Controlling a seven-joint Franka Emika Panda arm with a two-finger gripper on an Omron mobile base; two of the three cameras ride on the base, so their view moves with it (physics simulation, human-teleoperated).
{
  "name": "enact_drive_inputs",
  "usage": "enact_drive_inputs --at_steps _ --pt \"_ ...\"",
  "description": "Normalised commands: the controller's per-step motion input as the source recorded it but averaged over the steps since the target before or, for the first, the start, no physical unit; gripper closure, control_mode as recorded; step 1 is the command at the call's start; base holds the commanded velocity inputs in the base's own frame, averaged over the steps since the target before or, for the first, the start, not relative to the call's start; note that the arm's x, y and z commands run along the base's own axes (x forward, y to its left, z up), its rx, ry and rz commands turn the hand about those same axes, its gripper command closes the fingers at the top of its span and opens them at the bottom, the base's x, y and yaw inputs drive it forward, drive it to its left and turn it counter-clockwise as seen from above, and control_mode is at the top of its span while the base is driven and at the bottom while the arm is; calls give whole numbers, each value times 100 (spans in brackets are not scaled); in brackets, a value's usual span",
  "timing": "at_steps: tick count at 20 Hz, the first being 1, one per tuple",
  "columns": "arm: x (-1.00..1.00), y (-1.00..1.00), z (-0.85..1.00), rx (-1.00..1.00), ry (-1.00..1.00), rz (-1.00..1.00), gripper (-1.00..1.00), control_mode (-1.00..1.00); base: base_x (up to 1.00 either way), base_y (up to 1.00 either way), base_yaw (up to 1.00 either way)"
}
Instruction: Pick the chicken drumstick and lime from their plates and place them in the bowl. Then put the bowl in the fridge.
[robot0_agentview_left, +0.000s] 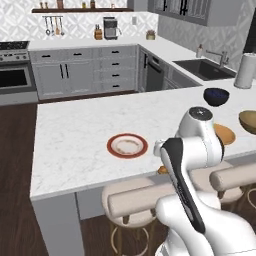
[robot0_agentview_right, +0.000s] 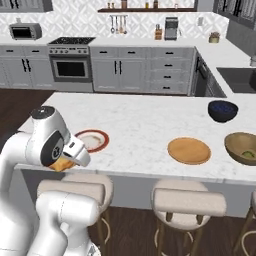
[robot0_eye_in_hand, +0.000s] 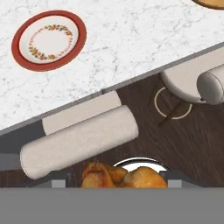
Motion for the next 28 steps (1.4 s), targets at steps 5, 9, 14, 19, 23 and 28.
enact_drive_inputs --at_steps 5,9,14,19,23,28 --pt "0 0 0 0 0 0 100 100 4 -100 3" --pt "0 0 0 0 0 0 100 100 0 -100 13" --pt "0 0 0 0 0 0 100 100 0 -100 3" --pt "0 0 0 0 0 0 100 100 0 -100 0" --pt "0 0 0 0 0 0 100 100 15 -74 -1" --pt "0 0 0 0 0 0 100 100 15 -23 -1"
